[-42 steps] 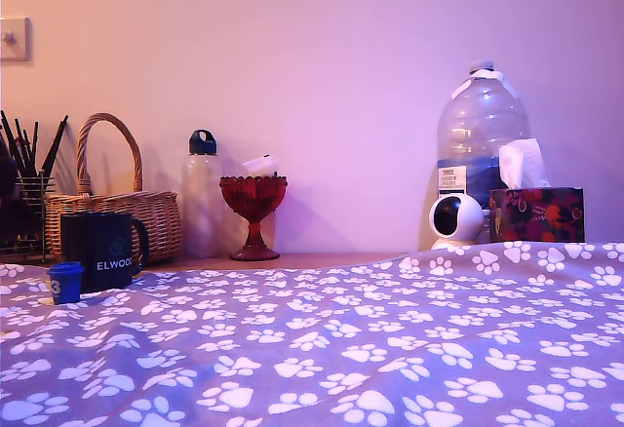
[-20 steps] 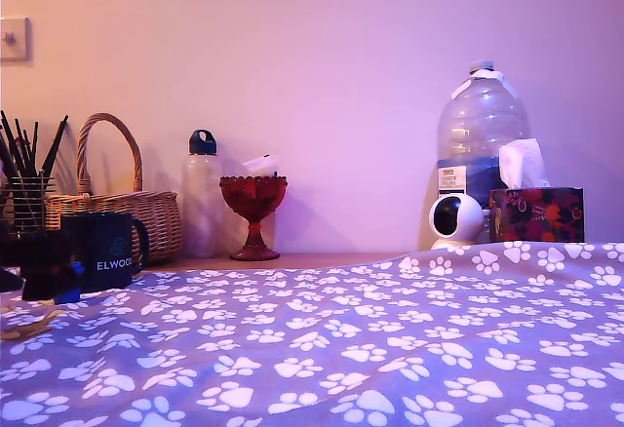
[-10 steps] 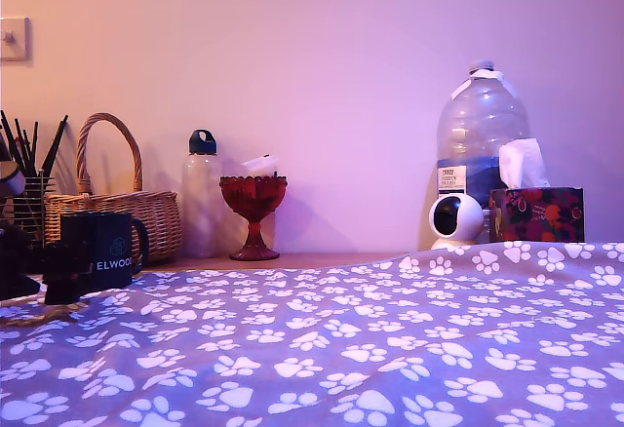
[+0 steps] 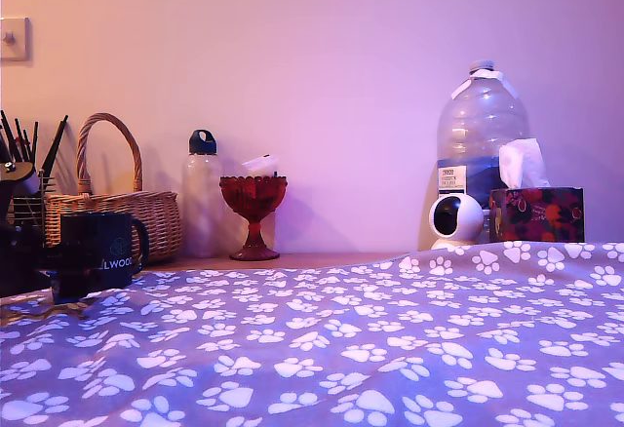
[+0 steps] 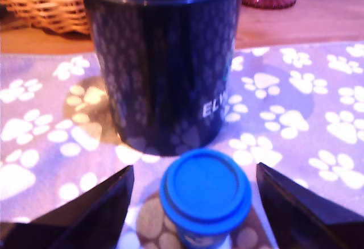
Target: Pick the coffee capsule and then drop it inside the coffee cup in front of you
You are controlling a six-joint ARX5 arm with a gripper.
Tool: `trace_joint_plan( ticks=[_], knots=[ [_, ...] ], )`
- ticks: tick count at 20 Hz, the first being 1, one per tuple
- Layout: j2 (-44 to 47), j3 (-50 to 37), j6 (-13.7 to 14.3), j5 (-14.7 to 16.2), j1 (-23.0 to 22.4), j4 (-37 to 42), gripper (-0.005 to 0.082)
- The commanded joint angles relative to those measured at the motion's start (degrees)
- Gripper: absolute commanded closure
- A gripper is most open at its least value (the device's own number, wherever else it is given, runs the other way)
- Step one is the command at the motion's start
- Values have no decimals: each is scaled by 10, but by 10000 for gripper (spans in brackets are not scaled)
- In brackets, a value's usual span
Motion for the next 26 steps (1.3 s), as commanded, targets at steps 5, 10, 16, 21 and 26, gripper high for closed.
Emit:
trace_joint_plan(
  ticks=[5, 10, 16, 21, 26],
  knots=[
    [13, -2, 17, 2, 2, -2, 536],
    [13, -2, 16, 2, 6, 1, 559],
    [0, -2, 16, 15, 6, 12, 559],
    [-64, -3, 16, 28, 6, -60, 559],
    [-143, -3, 16, 28, 6, -125, 559]
  ],
)
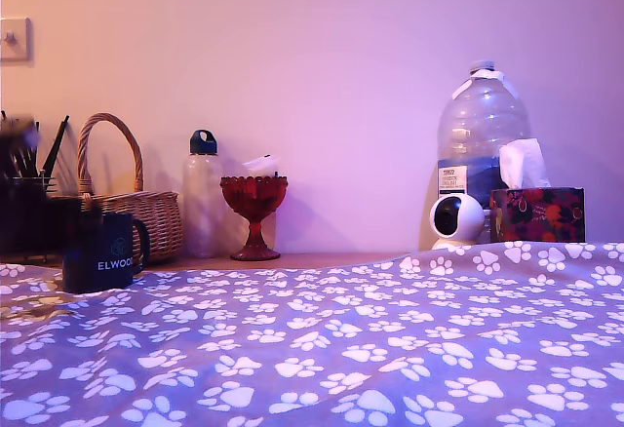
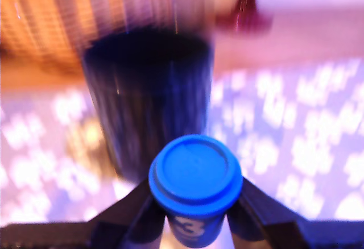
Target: Pick the coffee capsule and then drop it inside the coffee cup in front of you
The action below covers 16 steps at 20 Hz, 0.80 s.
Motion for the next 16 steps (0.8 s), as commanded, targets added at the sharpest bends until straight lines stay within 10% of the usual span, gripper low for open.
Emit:
trace_joint_plan(
  ticks=[1, 16],
  knots=[
    [-20, -3, 2, 1, 2, -16, 559],
    [-136, 40, 3, -2, 2, -174, 559]
  ],
)
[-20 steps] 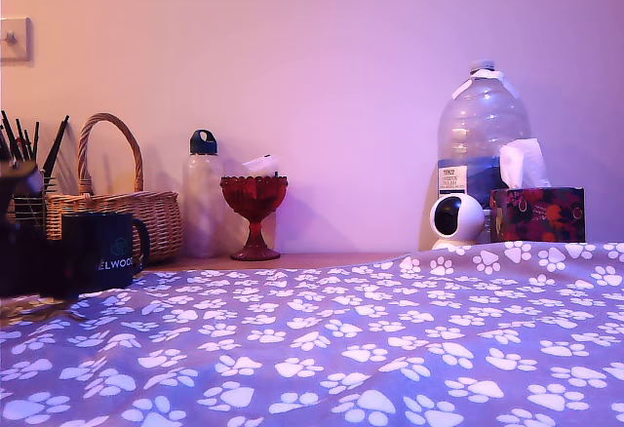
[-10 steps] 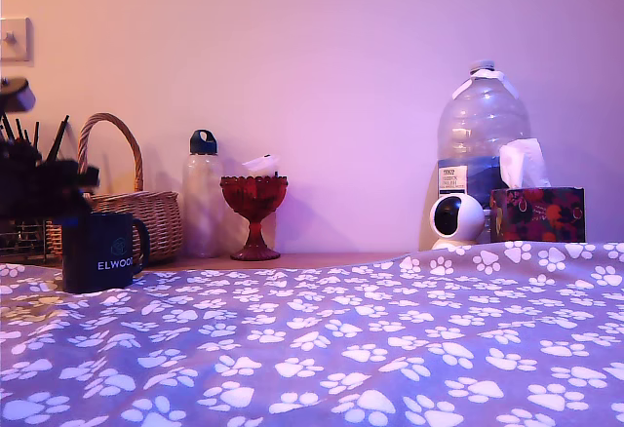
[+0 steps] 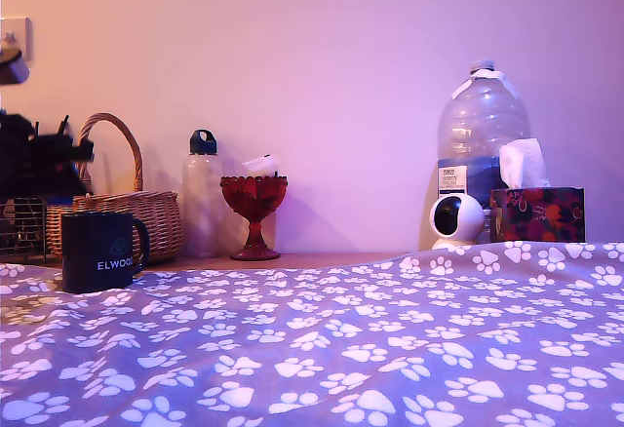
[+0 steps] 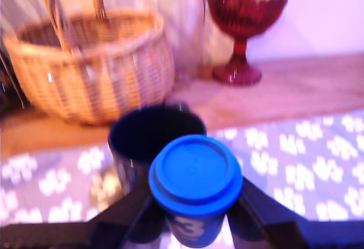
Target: Pick the coffee capsule and then drop it inside the coffee cup in front of you
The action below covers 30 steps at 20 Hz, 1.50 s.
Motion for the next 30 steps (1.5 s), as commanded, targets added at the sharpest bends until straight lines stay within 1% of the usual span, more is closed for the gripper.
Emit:
trace_joint_plan(
  ticks=[1, 3, 8, 10, 14, 17, 21, 30],
  knots=[
    [-17, 50, 3, 0, 2, -47, 559],
    [-17, 104, 3, 0, 2, -126, 559],
    [-15, 229, 1, -2, 2, -284, 559],
    [-11, 266, -3, -14, 5, -329, 559],
    [1, 323, -4, -18, 10, -387, 559],
    [42, 374, -17, -19, 11, -441, 559],
    [92, 428, -17, -19, 10, -468, 559],
    [196, 554, -17, -19, 11, -569, 559]
  ],
)
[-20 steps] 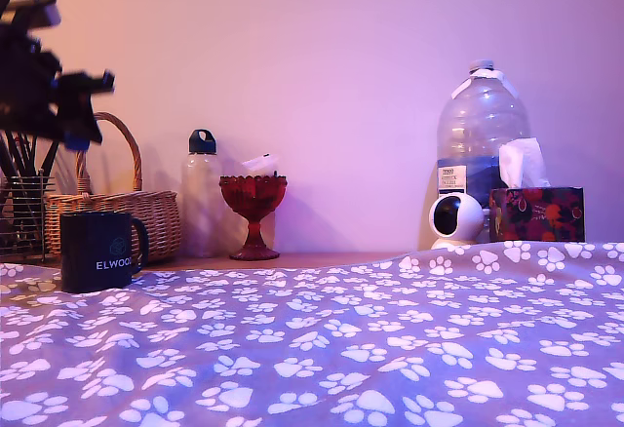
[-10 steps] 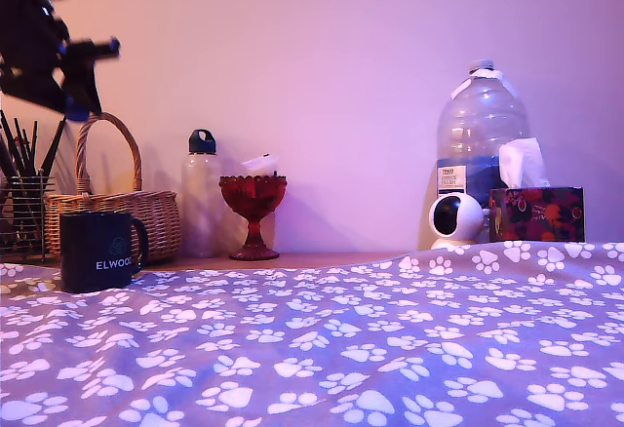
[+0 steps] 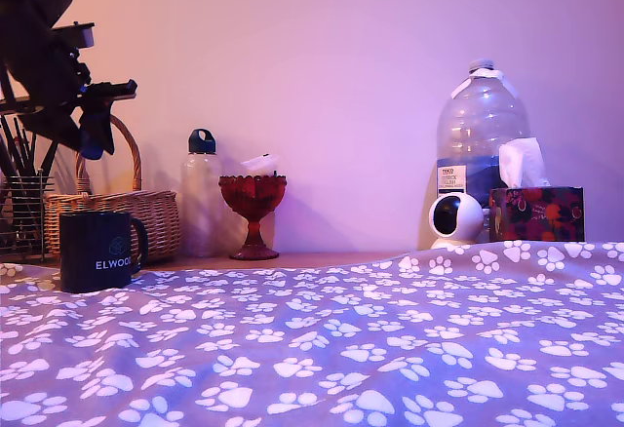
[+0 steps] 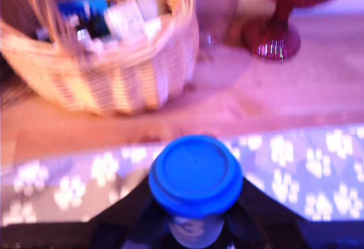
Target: Pick the coffee capsule and then drop it inside the coffee cup in front of you
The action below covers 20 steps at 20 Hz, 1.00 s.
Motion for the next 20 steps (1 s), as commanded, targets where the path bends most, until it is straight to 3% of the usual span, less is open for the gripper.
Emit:
trace_joint_plan(
  ticks=[1, 20],
  knots=[
    [33, 10, -2, 0, 2, -13, 559],
    [67, 20, -2, 1, 2, -54, 549]
  ],
)
